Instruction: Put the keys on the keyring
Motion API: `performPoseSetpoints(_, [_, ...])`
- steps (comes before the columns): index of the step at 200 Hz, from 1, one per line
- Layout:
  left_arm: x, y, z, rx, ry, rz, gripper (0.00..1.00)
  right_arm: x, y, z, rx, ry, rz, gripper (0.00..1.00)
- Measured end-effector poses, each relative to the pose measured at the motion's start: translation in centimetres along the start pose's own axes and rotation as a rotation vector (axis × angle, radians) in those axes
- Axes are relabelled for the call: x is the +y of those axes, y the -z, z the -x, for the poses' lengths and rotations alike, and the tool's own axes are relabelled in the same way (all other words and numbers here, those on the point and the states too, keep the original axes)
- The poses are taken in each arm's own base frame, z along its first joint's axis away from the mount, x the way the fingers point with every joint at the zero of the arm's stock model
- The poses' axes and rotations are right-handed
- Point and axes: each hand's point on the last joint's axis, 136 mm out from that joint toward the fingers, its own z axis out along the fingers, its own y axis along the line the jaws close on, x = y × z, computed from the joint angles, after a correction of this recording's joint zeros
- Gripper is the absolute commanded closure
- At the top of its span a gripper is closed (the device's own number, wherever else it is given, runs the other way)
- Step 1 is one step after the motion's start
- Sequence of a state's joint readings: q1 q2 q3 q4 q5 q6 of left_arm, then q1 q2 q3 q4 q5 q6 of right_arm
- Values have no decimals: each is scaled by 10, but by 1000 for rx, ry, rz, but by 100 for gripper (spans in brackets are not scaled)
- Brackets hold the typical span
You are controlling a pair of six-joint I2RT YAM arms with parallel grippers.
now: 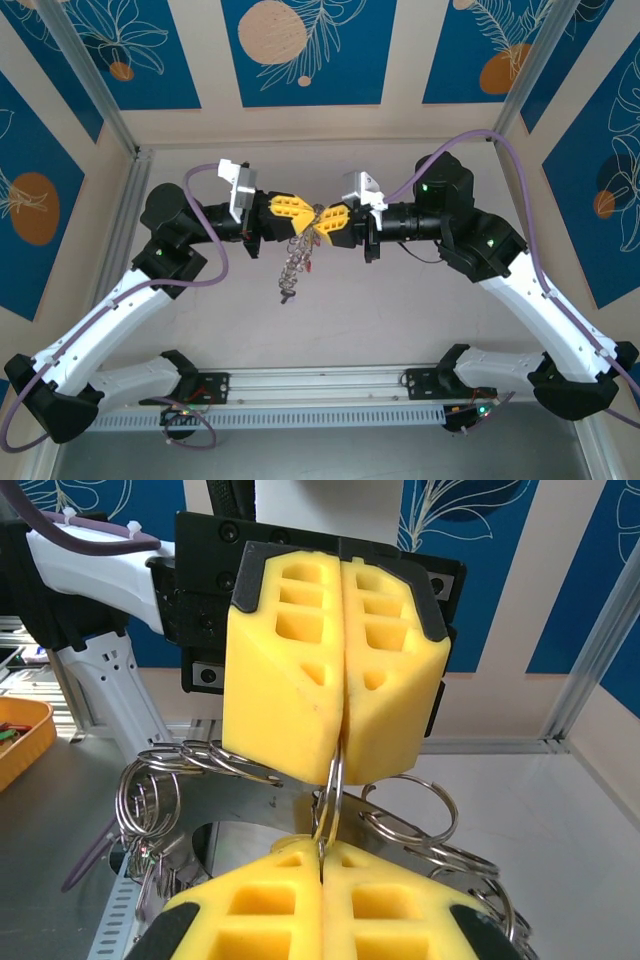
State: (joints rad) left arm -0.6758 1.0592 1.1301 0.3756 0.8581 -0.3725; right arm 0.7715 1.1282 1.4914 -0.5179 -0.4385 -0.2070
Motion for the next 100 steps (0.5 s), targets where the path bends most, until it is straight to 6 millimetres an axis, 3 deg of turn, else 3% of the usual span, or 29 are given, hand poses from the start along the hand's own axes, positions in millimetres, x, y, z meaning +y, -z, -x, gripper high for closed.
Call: performPoseSetpoints(100, [1,1,3,-11,0,-4,100,-2,-6,3,3,-60,28,95])
